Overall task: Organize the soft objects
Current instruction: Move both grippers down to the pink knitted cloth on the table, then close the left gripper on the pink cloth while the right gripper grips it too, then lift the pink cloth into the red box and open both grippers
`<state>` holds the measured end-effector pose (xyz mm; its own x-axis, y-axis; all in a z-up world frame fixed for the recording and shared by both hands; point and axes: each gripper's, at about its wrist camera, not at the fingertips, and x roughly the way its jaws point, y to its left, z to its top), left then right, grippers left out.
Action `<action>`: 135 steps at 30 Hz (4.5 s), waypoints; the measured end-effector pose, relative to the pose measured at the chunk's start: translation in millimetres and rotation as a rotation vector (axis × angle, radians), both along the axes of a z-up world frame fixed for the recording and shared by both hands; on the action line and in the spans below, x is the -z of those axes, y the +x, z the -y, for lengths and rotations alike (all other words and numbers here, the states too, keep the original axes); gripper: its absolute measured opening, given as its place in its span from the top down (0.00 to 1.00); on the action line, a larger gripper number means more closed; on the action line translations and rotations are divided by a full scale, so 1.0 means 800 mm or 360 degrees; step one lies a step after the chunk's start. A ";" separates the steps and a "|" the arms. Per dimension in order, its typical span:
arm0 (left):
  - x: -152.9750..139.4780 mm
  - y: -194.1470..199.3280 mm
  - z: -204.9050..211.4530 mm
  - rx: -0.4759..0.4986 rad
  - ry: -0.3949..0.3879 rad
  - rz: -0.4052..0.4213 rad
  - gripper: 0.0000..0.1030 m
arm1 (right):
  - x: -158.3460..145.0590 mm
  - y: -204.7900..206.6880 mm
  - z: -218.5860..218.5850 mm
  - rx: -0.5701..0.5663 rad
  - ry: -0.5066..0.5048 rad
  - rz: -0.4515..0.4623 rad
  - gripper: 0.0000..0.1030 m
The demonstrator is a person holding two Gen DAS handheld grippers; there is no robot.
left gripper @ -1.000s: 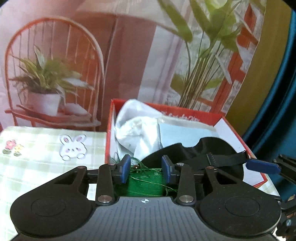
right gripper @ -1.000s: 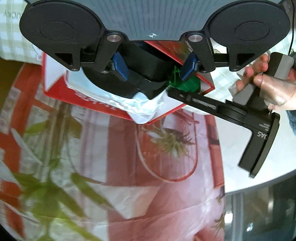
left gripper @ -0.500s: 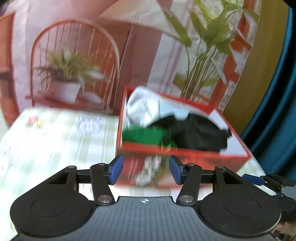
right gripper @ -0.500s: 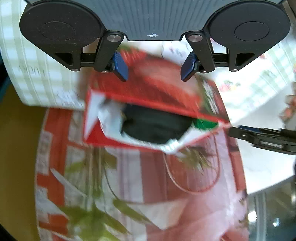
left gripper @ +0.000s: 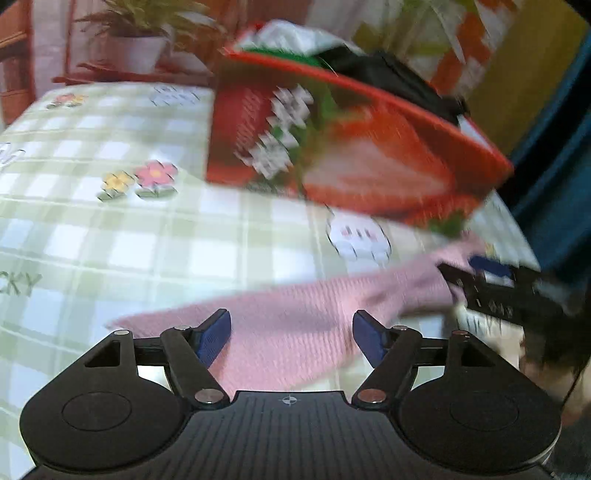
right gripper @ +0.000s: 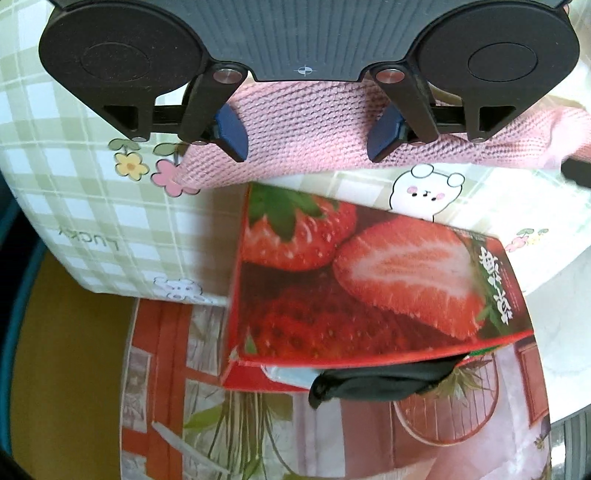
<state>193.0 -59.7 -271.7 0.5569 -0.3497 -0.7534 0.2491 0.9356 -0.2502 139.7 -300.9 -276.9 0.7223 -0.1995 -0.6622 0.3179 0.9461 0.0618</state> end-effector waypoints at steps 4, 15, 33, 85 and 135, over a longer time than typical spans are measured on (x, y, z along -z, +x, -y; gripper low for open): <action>0.009 -0.004 0.007 0.0024 0.0069 -0.0001 0.27 | 0.007 0.004 -0.002 -0.0012 -0.0013 -0.0016 0.30; 0.013 -0.002 0.011 0.0004 0.0108 0.0071 0.27 | 0.013 -0.003 -0.004 0.0018 -0.0004 0.0032 0.28; 0.016 -0.001 0.012 0.0023 0.0091 0.0091 0.20 | 0.016 -0.003 -0.003 0.0003 -0.0004 0.0030 0.15; 0.014 0.000 0.001 -0.0078 -0.0005 0.0056 0.40 | 0.011 -0.016 -0.056 -0.0263 0.0172 0.0115 0.73; -0.100 0.251 0.090 0.0185 0.0216 0.0303 0.81 | -0.089 0.236 0.060 -0.0227 0.0096 -0.0234 0.84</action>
<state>393.6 -132.0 -191.3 0.6550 -0.3225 -0.6833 0.3877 0.9197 -0.0625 328.8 -348.6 -205.9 0.6350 -0.0589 -0.7702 0.1910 0.9781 0.0827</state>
